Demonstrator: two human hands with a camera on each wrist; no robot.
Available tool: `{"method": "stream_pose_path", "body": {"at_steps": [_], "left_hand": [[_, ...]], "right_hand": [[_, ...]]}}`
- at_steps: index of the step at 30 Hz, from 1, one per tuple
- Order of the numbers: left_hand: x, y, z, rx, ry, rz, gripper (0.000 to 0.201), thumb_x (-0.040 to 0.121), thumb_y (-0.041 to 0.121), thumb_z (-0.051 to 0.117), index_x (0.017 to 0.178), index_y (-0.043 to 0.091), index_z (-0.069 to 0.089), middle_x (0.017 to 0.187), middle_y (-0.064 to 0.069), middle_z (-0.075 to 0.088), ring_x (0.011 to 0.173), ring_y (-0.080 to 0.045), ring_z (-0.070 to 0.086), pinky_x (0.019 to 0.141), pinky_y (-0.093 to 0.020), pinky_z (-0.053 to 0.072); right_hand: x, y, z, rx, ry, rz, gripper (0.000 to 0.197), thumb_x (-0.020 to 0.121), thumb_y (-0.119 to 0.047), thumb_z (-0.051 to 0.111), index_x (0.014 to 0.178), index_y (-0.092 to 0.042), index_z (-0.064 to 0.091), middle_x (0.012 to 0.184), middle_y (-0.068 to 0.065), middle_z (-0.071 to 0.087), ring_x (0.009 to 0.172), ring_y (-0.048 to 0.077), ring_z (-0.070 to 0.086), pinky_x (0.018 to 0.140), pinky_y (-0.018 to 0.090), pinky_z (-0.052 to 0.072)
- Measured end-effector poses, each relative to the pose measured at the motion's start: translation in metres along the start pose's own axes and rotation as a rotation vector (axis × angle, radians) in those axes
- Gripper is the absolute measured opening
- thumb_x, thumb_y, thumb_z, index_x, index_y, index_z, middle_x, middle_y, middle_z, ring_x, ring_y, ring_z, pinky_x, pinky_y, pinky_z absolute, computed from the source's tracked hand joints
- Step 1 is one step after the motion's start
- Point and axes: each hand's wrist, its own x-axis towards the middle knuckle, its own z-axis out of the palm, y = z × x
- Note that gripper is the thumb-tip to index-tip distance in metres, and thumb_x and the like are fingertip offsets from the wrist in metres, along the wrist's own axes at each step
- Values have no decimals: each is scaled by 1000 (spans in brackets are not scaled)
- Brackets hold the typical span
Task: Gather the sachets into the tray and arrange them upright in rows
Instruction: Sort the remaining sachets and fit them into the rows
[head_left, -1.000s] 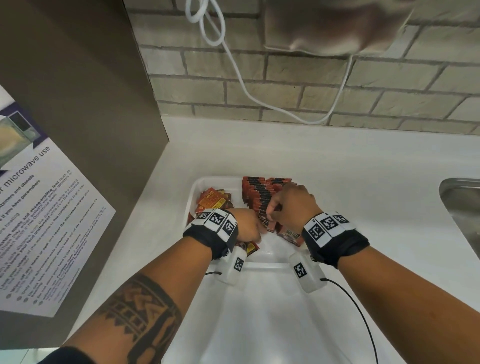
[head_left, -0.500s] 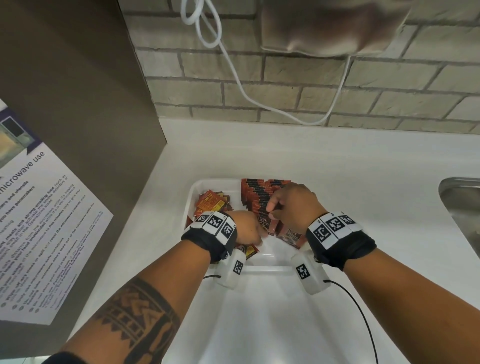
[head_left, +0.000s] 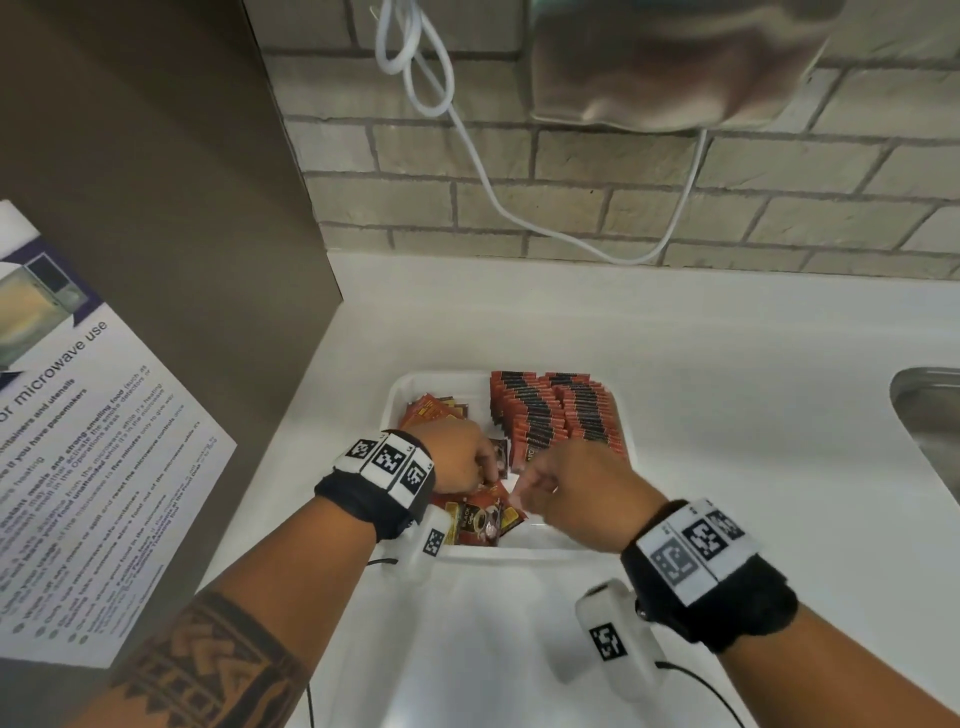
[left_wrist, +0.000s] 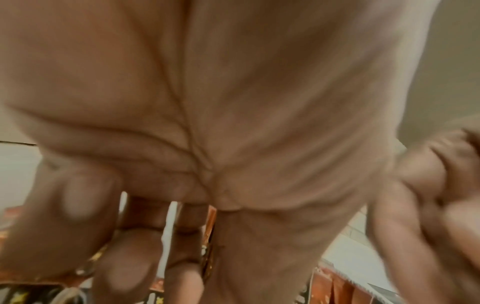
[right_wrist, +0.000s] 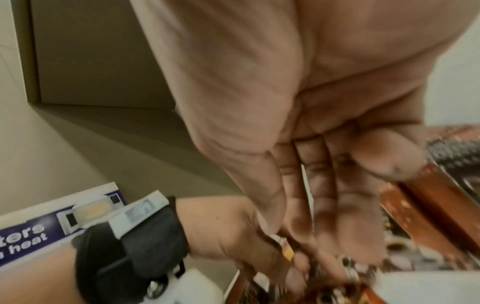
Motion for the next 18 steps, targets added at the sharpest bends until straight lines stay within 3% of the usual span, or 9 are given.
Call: {"method": "stream_pose_path", "body": {"at_steps": [4,6,9,12,15,18], "left_hand": [[1,-5,4,5,46,1,30,88,7,70,113,24,74,105,8,65,93,-10,57,84,-24,49],[2,-8,4,3,73,-1,23,88,7,69,104,22,75,104,9,64,98,-12,60,84,-24,48],[5,-10,-1,48,133,30,15,87,5,67,93,18,73,113,3,64,101,-16,61,89,-29,51],[8,-8,-3,92,119,67,13,87,4,65,87,17,68,124,-2,63,109,-20,62,96,-35,52],[13,-9,0,169,43,60,14,91,7,59,100,16,66,126,-3,62,112,-22,61,99,-37,51],[15,-10,1,201,20,55,23,94,9,56,116,11,62,118,-7,65,104,-24,62,95,-38,52]], "right_hand": [[18,0,29,-128,-81,109,29,93,-41,59,88,-16,74,89,-1,72,81,13,68,78,29,56],[27,-2,38,-195,-64,121,33,93,-43,58,79,-14,68,81,0,67,76,15,65,71,30,54],[39,-5,48,-251,-66,153,37,92,-39,58,64,-16,51,70,0,56,68,17,59,54,26,40],[45,-11,53,-287,-72,196,29,92,-33,57,71,-15,53,74,1,56,75,19,60,57,25,44],[48,-15,54,-280,-51,211,22,94,-31,56,92,-10,64,90,5,64,88,22,64,76,30,55],[50,-14,55,-262,-37,221,19,94,-28,55,88,-11,62,86,4,62,88,21,64,76,30,54]]}}
